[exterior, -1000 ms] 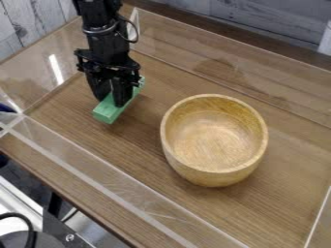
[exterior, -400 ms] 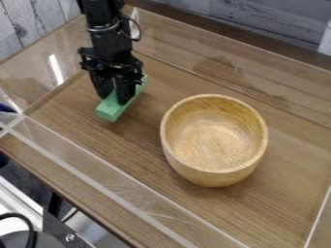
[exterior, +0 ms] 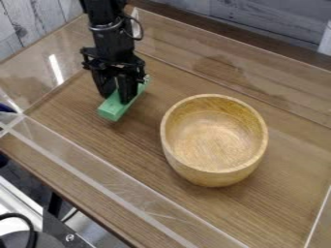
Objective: Put the green block in the brown bowl
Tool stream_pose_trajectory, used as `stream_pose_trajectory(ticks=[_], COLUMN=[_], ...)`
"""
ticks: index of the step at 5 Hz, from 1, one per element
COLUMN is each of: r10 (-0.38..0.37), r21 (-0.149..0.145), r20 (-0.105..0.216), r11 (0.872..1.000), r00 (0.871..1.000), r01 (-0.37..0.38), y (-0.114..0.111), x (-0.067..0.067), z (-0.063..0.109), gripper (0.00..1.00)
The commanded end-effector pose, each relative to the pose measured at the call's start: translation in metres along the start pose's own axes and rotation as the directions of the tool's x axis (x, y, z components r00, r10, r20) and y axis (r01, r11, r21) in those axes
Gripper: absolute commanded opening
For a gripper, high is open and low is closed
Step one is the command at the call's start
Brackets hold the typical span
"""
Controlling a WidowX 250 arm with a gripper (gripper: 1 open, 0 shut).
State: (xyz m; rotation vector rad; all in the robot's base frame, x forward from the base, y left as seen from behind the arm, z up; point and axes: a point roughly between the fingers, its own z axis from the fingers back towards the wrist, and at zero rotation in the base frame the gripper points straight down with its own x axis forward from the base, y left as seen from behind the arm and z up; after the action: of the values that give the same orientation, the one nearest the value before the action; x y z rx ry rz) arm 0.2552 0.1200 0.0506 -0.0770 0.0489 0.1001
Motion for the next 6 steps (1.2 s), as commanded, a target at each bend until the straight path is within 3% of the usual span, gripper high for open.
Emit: stream_pose_trajectory(ticks=[1,4,6], r10=[-0.006,-0.023,-0.092], r21=[0.021,-0.01,-0.042], r20=[0.073,0.099,0.095], r11=[1.0,1.0,0.994], r00=[0.997,0.995,0.991], r01=[0.004,0.024,0.096], y=[-0.001,-0.023,-0.063], x=[0.012,0.015,0.011], z=[0.026,0.053,0.062], gripper=[0.0,0.0,0.0])
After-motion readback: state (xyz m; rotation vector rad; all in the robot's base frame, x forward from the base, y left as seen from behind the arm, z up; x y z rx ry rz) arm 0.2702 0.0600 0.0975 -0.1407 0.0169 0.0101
